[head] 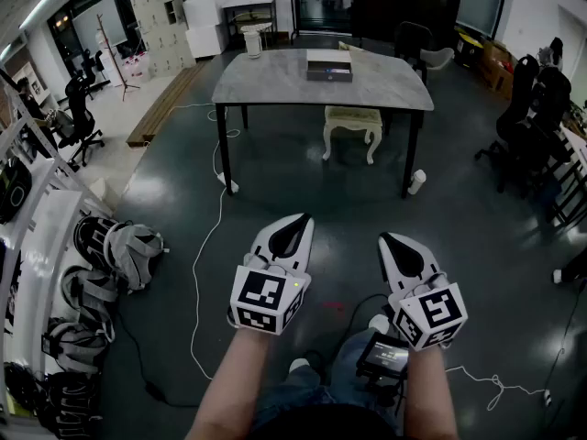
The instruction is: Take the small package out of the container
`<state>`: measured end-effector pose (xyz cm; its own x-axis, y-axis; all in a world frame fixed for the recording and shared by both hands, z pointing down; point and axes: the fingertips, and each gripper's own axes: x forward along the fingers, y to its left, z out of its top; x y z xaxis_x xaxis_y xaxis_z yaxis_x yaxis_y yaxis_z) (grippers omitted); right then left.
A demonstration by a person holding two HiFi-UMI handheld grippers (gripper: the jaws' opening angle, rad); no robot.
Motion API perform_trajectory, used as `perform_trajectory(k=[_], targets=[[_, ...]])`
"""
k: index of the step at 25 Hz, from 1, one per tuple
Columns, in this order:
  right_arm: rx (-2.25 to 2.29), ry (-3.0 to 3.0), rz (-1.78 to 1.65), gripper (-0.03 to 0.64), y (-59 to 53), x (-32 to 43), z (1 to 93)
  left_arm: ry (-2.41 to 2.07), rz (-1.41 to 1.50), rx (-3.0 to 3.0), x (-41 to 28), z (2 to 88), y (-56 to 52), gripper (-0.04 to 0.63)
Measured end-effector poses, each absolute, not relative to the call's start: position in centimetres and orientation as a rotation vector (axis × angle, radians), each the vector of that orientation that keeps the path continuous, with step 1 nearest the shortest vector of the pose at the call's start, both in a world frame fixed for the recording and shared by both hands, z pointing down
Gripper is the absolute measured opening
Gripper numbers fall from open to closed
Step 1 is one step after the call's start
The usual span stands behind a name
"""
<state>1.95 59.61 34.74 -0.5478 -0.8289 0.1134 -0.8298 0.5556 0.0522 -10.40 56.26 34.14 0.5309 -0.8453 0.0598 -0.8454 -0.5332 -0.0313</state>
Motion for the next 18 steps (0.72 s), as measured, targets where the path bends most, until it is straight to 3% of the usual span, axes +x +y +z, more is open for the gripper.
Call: perform_trajectory(k=[18], targets=[[1.333, -2.714, 0.002, 0.025, 51.5, 5.0, 34.1, -1.62, 0.118, 2.679, -7.5, 33.7, 48.9, 0.011]])
